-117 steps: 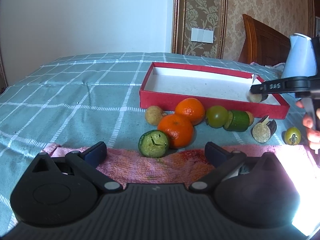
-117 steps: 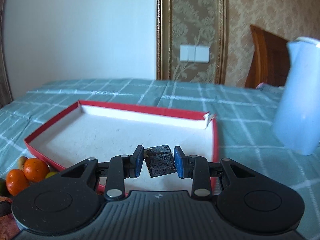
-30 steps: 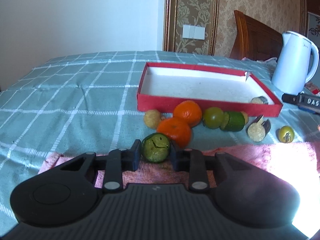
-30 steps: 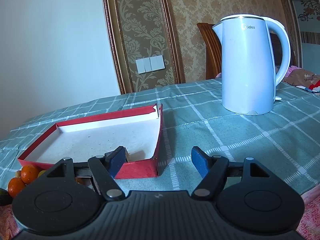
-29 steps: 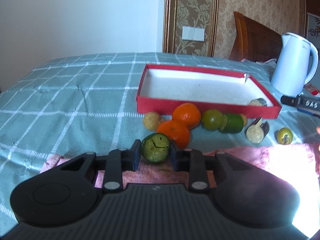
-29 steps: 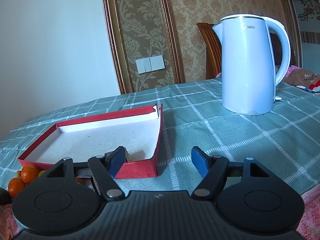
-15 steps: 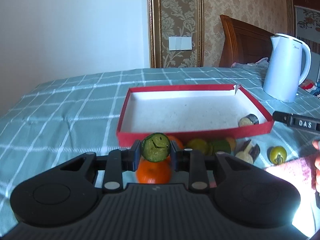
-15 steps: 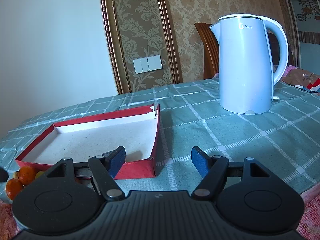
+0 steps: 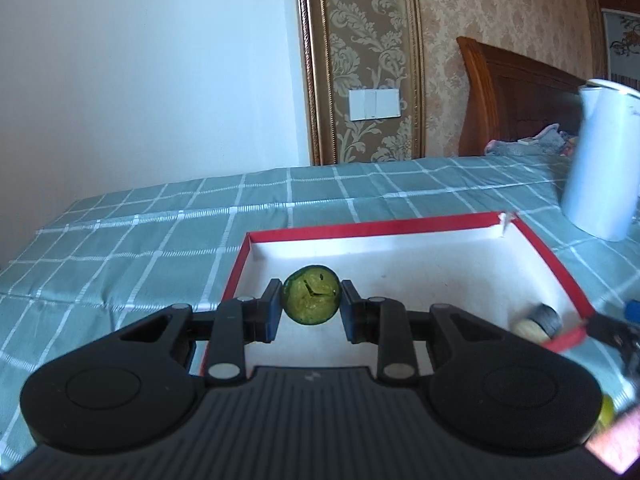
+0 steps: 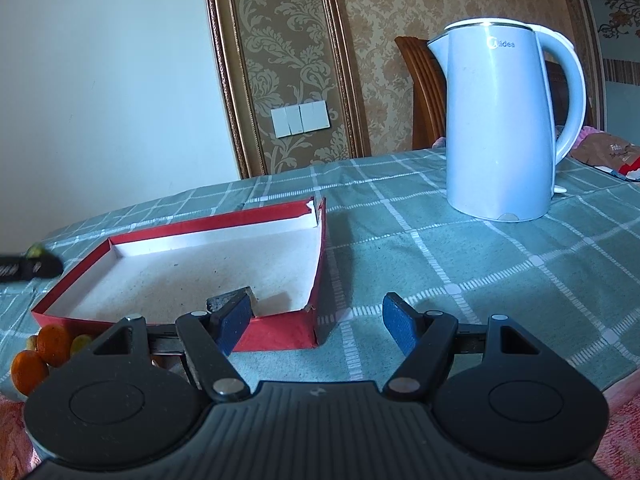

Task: Organize fruits
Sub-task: 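Carry the cucumber into the red tray and open the left gripper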

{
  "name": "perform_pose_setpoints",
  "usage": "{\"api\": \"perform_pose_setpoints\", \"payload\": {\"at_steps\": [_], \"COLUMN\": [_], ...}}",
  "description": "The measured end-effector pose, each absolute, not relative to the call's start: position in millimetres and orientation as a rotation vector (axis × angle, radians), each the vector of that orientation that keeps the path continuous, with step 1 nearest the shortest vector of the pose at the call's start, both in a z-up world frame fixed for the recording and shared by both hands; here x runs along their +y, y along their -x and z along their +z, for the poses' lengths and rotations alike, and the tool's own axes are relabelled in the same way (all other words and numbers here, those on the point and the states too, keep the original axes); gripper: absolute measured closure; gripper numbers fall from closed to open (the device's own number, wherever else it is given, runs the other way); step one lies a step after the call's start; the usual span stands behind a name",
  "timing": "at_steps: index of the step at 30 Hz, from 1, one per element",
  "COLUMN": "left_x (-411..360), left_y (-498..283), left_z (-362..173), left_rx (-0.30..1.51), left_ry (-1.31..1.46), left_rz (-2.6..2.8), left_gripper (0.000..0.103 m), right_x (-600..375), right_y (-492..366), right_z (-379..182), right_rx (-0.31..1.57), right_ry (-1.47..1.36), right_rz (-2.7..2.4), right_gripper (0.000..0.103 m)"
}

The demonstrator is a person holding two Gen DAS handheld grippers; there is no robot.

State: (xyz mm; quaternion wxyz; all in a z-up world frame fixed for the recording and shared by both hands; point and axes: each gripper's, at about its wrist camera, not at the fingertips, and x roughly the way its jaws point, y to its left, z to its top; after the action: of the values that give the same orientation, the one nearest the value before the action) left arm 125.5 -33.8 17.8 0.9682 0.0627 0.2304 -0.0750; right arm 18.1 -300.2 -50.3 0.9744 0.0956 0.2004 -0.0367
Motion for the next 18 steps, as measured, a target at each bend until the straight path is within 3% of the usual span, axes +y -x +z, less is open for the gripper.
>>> {"api": "perform_pose_setpoints", "payload": {"at_steps": [18], "left_x": [-48.1], "left_y": [-197.0], "left_z": [-17.3], "left_rx": [0.621], "left_ry": [-0.157], "left_rz": [-0.110], "left_gripper": [0.075], "right_x": [-299.3], "right_y": [-24.1], "right_z": [-52.4], "right_rx": [0.426], "right_ry": [-0.193], "right_rz": [-0.060], "right_gripper": [0.030]}}
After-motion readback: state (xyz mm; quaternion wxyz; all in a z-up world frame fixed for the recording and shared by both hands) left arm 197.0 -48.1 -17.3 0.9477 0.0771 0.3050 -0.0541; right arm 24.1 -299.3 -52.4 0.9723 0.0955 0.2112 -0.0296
